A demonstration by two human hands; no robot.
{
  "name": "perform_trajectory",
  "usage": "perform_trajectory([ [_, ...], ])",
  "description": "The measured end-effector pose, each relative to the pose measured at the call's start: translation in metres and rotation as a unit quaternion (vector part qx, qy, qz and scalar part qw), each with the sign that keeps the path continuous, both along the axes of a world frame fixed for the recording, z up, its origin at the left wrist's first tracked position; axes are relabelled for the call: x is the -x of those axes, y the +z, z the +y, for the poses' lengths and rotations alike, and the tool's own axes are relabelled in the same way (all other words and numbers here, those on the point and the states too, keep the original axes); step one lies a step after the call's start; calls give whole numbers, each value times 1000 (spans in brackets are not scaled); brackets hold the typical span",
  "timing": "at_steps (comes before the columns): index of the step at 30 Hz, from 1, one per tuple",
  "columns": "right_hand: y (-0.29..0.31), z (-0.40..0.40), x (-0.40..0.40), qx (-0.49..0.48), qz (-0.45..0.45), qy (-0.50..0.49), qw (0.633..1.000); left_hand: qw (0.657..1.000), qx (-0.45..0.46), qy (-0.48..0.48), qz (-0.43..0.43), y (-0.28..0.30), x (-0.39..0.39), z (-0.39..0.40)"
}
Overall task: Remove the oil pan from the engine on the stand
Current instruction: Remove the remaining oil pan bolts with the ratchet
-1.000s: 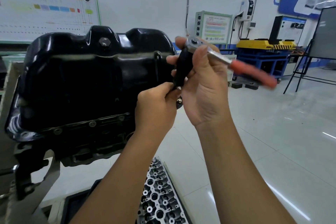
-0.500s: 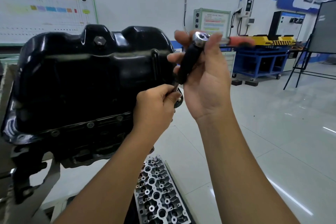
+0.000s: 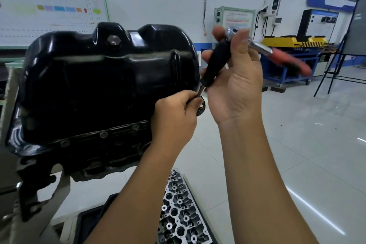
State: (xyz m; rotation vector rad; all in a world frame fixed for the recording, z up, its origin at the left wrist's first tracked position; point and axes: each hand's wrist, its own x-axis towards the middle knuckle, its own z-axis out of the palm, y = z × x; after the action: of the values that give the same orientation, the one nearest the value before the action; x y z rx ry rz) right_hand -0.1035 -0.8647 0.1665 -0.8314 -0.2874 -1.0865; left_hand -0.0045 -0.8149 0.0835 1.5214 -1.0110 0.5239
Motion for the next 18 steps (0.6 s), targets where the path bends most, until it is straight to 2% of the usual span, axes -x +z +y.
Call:
perform_trajectory([
  [4,-3,12,-7,-12,-36,-57,998,999,22,32,-8,1,4,-1],
  [11,1,6,0,-42,-4,-83,996,998,34,52,-6,-3,7,-4],
  [13,1,4,3,-25,0,-85,996,998,37,50,-15,-3,8,-4],
  [18,1,-3,8,5,38,17,999,1000,-7,-21,-19,-1,-1,2],
])
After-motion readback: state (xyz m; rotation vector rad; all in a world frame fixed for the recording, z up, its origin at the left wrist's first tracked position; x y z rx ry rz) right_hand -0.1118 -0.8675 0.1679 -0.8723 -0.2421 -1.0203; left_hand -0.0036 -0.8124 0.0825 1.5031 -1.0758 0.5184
